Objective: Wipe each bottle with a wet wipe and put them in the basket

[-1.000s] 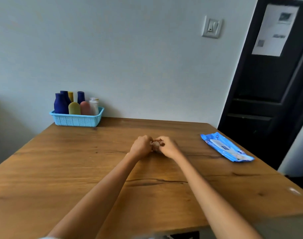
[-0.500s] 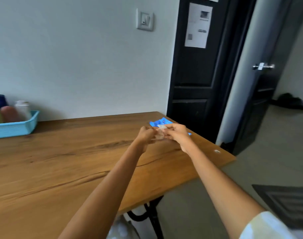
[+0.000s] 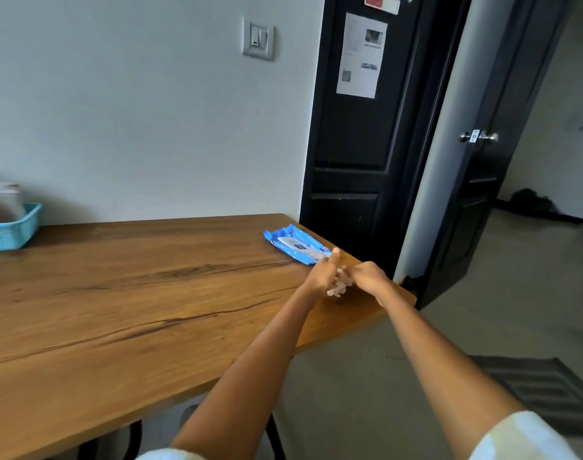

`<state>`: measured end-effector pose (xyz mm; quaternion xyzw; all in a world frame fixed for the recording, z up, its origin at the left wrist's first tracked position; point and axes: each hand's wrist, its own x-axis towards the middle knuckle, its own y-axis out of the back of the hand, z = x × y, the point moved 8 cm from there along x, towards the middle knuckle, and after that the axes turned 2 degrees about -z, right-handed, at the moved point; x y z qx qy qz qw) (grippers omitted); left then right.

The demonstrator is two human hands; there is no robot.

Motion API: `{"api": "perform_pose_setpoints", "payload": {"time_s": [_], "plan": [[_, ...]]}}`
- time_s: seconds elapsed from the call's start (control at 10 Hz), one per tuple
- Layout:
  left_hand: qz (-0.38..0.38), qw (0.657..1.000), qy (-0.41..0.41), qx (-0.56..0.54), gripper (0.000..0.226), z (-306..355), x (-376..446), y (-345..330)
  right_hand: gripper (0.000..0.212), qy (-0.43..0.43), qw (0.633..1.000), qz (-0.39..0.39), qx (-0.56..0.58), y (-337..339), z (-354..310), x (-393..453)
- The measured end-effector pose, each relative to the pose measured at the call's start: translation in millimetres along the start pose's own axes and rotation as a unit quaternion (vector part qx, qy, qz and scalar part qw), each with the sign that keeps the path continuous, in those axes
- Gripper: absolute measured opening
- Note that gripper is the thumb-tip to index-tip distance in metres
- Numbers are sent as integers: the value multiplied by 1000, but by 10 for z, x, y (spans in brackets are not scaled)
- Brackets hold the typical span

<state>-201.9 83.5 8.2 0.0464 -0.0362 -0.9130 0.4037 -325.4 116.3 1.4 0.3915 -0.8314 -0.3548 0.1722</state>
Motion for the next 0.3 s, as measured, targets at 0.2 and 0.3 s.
{"api": "perform_pose_setpoints", "payload": {"time_s": [0.2, 0.3], "plan": [[90, 995, -46, 24, 51, 167, 1, 345, 41, 82, 988, 128, 20, 306, -470, -76], [199, 974, -57, 96, 44, 347, -58, 776, 36, 160, 979, 127, 20, 154, -972, -98]]}}
